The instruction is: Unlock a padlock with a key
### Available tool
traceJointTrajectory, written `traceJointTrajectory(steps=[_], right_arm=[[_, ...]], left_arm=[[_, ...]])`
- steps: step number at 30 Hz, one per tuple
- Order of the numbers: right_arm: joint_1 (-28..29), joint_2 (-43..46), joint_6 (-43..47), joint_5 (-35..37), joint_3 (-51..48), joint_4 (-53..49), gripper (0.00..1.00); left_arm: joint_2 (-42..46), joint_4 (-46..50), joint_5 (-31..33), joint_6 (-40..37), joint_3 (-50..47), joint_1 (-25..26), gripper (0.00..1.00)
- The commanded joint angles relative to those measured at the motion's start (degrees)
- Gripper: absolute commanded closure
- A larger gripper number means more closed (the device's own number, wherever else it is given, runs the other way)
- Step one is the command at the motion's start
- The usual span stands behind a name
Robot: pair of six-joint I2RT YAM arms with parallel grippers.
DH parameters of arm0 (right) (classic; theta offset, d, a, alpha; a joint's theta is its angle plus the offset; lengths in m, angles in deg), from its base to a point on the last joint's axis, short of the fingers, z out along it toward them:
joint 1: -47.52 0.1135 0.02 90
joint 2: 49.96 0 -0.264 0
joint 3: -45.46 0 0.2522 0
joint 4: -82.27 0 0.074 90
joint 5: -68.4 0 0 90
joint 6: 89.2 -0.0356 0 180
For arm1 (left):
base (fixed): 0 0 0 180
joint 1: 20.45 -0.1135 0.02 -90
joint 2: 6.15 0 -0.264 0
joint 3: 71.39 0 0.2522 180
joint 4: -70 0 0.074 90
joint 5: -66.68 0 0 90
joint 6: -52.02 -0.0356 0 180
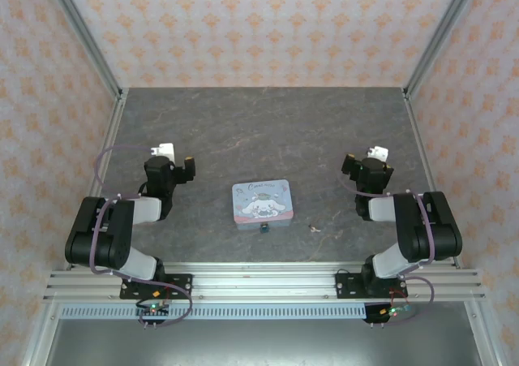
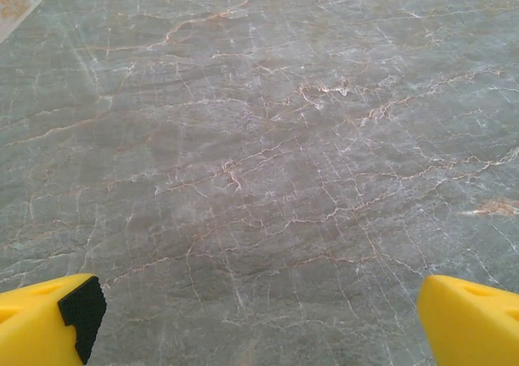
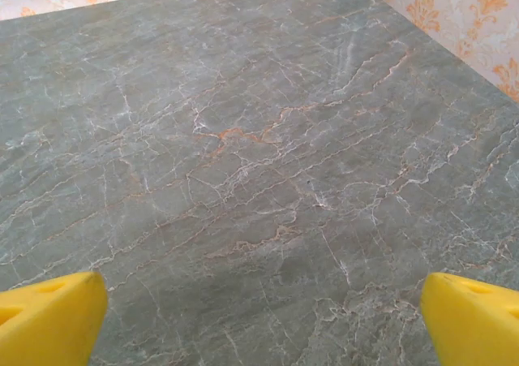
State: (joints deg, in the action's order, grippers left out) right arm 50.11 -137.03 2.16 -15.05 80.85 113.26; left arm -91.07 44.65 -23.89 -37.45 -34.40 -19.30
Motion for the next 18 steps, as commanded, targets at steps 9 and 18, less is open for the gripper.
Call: traceJointTrajectory(steps=[9,18], right_arm=[[0.22,-0.46,0.48,1.61,1.22,2.53,0.01],[-0.74,-0.48,0.06,-0.44,1.70,1.72,0.01]], left_arm=[[-0.86,-2.72,2.25,-1.25,1.56,0.36,0.00],[-0.79,-2.57,2.16,-1.29,1.64,0.34,0.00]])
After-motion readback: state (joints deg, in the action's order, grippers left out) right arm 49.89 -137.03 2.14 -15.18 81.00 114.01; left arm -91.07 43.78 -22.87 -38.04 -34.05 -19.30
